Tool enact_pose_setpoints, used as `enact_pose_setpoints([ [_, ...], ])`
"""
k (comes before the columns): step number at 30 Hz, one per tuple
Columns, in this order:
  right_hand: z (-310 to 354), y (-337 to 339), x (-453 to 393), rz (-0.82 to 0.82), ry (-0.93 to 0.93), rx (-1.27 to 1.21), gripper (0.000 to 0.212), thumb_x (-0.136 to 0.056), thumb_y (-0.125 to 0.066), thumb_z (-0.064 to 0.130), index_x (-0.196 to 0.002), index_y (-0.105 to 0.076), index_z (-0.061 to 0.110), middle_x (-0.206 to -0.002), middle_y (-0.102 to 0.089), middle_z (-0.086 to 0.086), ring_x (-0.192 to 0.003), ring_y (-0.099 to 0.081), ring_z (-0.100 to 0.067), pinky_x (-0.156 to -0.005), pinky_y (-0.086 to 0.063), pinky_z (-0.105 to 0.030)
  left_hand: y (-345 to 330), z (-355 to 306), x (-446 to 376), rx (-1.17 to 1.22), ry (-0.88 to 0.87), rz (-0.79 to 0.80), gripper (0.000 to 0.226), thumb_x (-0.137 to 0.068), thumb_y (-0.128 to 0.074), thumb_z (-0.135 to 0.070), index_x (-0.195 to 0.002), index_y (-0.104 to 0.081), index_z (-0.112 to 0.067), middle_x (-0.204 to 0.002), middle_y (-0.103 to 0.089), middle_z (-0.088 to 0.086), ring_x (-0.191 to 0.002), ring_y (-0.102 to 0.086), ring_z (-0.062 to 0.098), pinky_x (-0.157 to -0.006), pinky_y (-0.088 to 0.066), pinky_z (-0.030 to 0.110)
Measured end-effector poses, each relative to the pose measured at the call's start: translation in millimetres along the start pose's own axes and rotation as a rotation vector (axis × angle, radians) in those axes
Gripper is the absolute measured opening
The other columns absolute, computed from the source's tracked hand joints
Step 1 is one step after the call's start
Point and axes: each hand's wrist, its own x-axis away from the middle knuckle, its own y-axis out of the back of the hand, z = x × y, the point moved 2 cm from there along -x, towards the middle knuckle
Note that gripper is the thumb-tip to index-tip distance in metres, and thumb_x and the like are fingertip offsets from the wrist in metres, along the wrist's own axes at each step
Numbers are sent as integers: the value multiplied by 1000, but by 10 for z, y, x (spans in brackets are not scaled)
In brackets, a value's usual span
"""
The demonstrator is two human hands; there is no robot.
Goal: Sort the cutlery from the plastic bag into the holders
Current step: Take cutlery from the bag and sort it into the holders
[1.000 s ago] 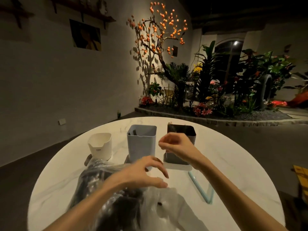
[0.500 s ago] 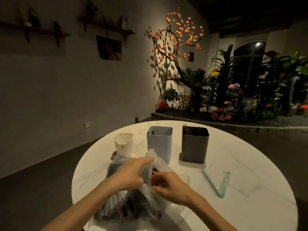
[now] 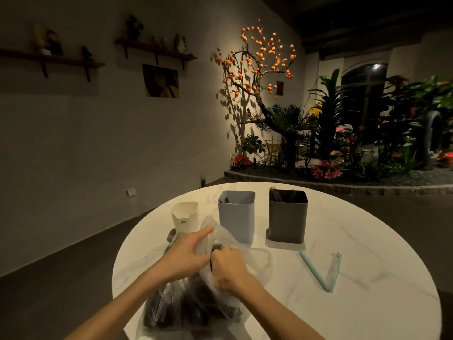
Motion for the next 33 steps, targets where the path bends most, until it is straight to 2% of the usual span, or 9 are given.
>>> enact_pose_setpoints([
  [2, 8, -6, 13, 3, -6, -2, 33, -101, -53, 27, -130, -56, 10, -133, -60, -12, -119, -58, -31, -105, -47, -44, 2, 52, -10, 58, 8, -5, 69, -86, -59, -20, -147, -39, -46, -157, -34, 0, -149, -24, 28, -117, -31, 52],
  [7, 72, -100, -18, 156, 35, 44, 69, -98, -56, 22, -156, -20, 9, -153, -32, -22, -137, -39, -41, -112, -38, -51, -21, 64, -29, 149, -2, -27, 58, -86, -61, -21, -134, -51, -52, -151, -40, -8, -146, -28, 24, -117, -31, 55],
  [12, -10, -226, -115, 168, 32, -7, 55, -100, -53, 21, -148, -33, 4, -141, -50, -23, -129, -50, -42, -108, -42, -52, -15, 103, -86, 163, 4, -18, 69, -73, -57, -29, -136, -50, -56, -149, -45, -11, -142, -35, 20, -115, -39, 52],
  [15, -33, -132, -108, 83, 2, -70, 47, -102, -49, 29, -142, -43, 5, -140, -53, -19, -126, -53, -38, -106, -44, -51, 12, 133, -117, 214, 2, -17, 66, -74, -57, -25, -136, -53, -51, -144, -49, -6, -132, -46, 21, -102, -53, 50],
  [18, -71, -81, -117, 129, -30, -102, 36, -102, -51, 25, -132, -55, 6, -134, -57, -16, -125, -54, -37, -107, -44, -49, 13, 154, -128, 222, -10, -17, 66, -77, -56, -21, -136, -53, -50, -141, -51, -6, -126, -52, 20, -92, -59, 43],
  [21, -85, -49, -156, 184, -80, -70, 32, -95, -61, 16, -126, -60, 7, -126, -62, -14, -117, -59, -34, -102, -49, -45, -3, 156, -142, 191, -20, -26, 65, -76, -57, -27, -130, -50, -63, -143, -51, -10, -132, -47, 20, -103, -52, 48],
  [27, -89, -12, -179, 245, -77, -85, 49, -92, -66, 16, -139, -52, 8, -133, -57, -15, -126, -53, -33, -107, -44, -44, -20, 161, -176, 192, -13, -17, 67, -75, -57, -31, -130, -47, -67, -136, -53, -9, -124, -52, 16, -97, -56, 45],
  [31, -69, -44, -109, 285, -20, 35, 55, -96, -61, 17, -147, -42, 8, -147, -46, -17, -137, -43, -37, -115, -35, -49, -34, 128, -196, 198, -22, 3, 62, -85, -58, -22, -135, -50, -56, -142, -49, -8, -131, -44, 16, -110, -45, 43],
  [33, -33, -67, -74, 283, -34, 81, 51, -94, -62, 14, -142, -46, 7, -141, -52, -17, -131, -50, -37, -110, -41, -48, -57, 101, -193, 190, -41, 15, 61, -89, -58, -16, -141, -49, -47, -147, -44, -10, -135, -37, 14, -113, -37, 45],
])
